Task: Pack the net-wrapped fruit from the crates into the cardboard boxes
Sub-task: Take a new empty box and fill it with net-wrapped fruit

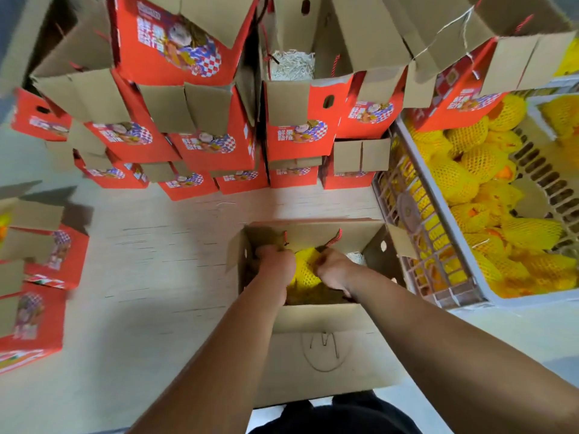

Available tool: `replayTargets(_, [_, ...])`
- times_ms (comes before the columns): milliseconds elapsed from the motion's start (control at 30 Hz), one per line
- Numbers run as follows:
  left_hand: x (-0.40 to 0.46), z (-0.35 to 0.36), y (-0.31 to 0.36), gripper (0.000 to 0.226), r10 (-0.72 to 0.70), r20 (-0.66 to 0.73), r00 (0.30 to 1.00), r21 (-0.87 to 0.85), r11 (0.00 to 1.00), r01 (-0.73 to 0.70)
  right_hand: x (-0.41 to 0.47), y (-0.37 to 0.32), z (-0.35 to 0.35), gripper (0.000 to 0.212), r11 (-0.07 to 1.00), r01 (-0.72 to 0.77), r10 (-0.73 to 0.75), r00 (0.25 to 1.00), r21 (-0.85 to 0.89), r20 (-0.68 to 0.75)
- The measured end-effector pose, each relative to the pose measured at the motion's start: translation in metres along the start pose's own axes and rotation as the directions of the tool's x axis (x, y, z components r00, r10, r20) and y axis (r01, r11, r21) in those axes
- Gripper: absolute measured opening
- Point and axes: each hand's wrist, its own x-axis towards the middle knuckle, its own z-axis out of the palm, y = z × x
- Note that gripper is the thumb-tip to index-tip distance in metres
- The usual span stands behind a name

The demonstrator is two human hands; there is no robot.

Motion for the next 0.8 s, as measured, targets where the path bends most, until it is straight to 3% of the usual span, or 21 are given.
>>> replayTargets(100, [-0.02, 0.003, -0.001, 0.017, 0.214, 0.021, 0.977, -0.07, 0.975, -0.212, -0.006, -0.001, -0.011, 0.015, 0.998, 0.046, -0.048, 0.997, -0.047, -0.061])
replayTargets(233, [-0.049, 0.022, 0.017, 0.022, 0.464, 0.121, 0.878, -0.119, 0.885, -0.451, -0.031, -0.001, -0.033, 0.011, 0.955, 0.245, -0.194, 0.942, 0.166, -0.274])
replayTargets(433, [-0.084, 0.095, 0.06, 0.011, 0.619, 0.13, 0.775, -0.178, 0.783, -0.596, -0.07, 0.016, -0.091, 0.011, 0.851, 0.436, -0.246, 0.823, 0.292, -0.512])
replayTargets(567, [-0.109, 0.161, 0.082, 0.008, 0.726, 0.131, 0.675, -0.172, 0.687, -0.706, -0.082, 0.053, -0.152, 0.013, 0.831, 0.503, -0.276, 0.744, 0.238, -0.608])
replayTargets(733, [-0.115, 0.246, 0.099, 0.011, 0.794, 0.268, 0.546, -0.01, 0.569, -0.822, -0.069, 0.131, -0.234, 0.008, 0.918, 0.388, -0.275, 0.765, 0.076, -0.582])
replayTargets(800, [-0.107, 0.267, 0.101, 0.008, 0.849, 0.286, 0.445, 0.193, 0.404, -0.894, -0.048, 0.166, -0.268, 0.013, 0.966, 0.256, -0.238, 0.808, -0.043, -0.539])
